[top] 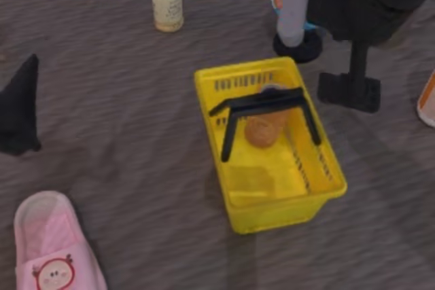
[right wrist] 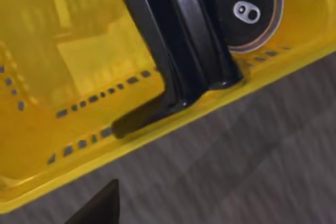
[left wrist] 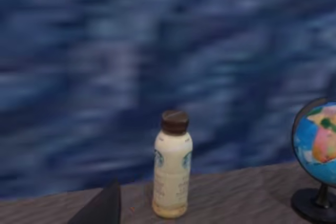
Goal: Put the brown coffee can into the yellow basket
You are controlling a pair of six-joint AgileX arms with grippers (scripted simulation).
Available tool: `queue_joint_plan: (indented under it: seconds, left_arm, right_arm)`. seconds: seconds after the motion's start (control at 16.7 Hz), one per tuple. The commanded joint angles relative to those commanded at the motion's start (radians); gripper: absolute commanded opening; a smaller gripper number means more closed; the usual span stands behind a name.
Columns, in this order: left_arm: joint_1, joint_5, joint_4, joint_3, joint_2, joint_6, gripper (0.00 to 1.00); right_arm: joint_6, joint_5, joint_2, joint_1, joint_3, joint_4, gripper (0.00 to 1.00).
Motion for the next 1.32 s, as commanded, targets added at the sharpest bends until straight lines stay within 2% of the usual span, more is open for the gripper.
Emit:
queue_joint_plan:
  seconds: [0.24, 0.48, 0.9, 1.32]
  left_arm:
    - [0.034, -0.175, -0.136, -0.194, -0.339, 0.03, 1.0]
    - [0.052, -0.279, -0.218, -0.315, -0.508, 0.051, 1.0]
    - [0.054, -0.293, -0.23, -0.332, -0.529, 0.054, 1.0]
    - [0.054, -0.293, -0.23, -0.332, -0.529, 0.054, 1.0]
  right_arm:
    - [-0.141, 0.001, 0.304, 0.084, 0.296, -0.191, 1.0]
    - [-0.221, -0.002, 0.464, 0.134, 0.448, -0.298, 1.0]
    - [-0.231, -0.003, 0.484, 0.137, 0.46, -0.307, 1.0]
    - [-0.23, -0.003, 0.469, 0.141, 0.361, -0.221, 1.0]
